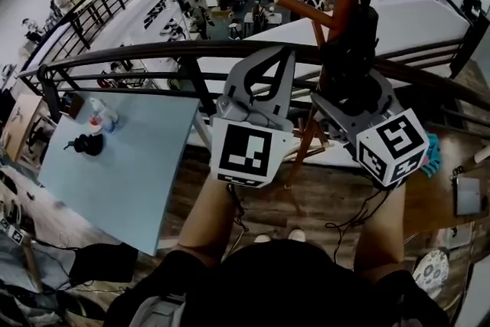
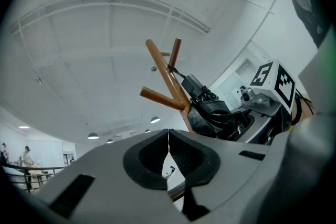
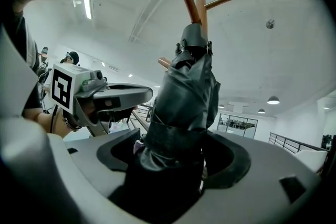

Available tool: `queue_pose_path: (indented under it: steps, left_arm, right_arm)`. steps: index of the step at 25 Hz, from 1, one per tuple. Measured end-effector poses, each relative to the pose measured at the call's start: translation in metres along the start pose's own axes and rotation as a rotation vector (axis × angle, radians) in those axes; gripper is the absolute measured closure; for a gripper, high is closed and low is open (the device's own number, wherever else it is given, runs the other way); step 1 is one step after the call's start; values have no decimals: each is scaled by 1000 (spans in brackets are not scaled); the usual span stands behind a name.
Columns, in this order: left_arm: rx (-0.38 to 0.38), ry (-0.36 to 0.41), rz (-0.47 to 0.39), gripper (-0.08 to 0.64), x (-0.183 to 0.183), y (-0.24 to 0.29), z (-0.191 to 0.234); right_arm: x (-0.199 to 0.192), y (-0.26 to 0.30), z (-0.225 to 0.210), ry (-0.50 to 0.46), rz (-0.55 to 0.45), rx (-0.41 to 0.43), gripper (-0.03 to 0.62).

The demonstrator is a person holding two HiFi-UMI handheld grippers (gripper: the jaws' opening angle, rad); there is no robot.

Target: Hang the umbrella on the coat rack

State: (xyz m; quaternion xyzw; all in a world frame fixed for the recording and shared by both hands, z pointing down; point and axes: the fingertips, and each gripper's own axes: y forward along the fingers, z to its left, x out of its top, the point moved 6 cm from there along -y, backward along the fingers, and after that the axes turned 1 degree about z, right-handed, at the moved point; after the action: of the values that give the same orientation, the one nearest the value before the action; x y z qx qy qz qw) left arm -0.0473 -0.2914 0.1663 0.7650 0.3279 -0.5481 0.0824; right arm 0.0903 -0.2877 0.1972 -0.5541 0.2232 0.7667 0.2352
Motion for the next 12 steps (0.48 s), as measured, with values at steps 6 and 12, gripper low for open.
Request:
queue_pose_path:
  steps: [6, 12]
  left_arm:
    - [-17, 4, 12, 546, 5, -5, -2]
    - [-30, 0, 16, 546, 1, -15, 1]
  right_arm:
    - [3, -5, 7, -5, -7, -16, 229]
    - [3, -9, 12, 4, -12, -71, 227]
